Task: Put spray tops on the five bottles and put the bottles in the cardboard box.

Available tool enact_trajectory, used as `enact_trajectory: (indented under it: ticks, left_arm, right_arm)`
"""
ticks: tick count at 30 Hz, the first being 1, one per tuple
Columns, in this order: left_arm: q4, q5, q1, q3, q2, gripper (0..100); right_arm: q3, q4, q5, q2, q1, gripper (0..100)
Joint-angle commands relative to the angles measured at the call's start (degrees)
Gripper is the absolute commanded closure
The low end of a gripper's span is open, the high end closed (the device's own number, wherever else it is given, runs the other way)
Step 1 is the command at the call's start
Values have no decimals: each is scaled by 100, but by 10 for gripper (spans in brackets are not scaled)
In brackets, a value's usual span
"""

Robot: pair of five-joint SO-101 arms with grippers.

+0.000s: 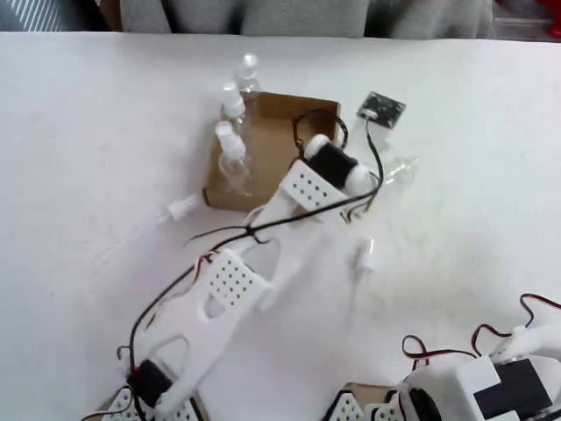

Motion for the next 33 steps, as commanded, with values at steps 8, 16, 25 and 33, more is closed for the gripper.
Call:
enact_trajectory:
  ticks: [8,16,25,33]
  left_arm:
    - [44,-598,-242,1442,-1622,907]
    - [-229,-677,136,4510,-3468,906]
    - [-2127,-642,330,7587,-5235,906]
    - [-4264,-624,497,9820,-6062,905]
  right_arm:
    - [-53,-4,0,-57,-57,982]
    - [-44,4,0,-57,-145,982]
    - [-35,4,-9,-48,-110,982]
    - [202,-127,-9,-48,-154,982]
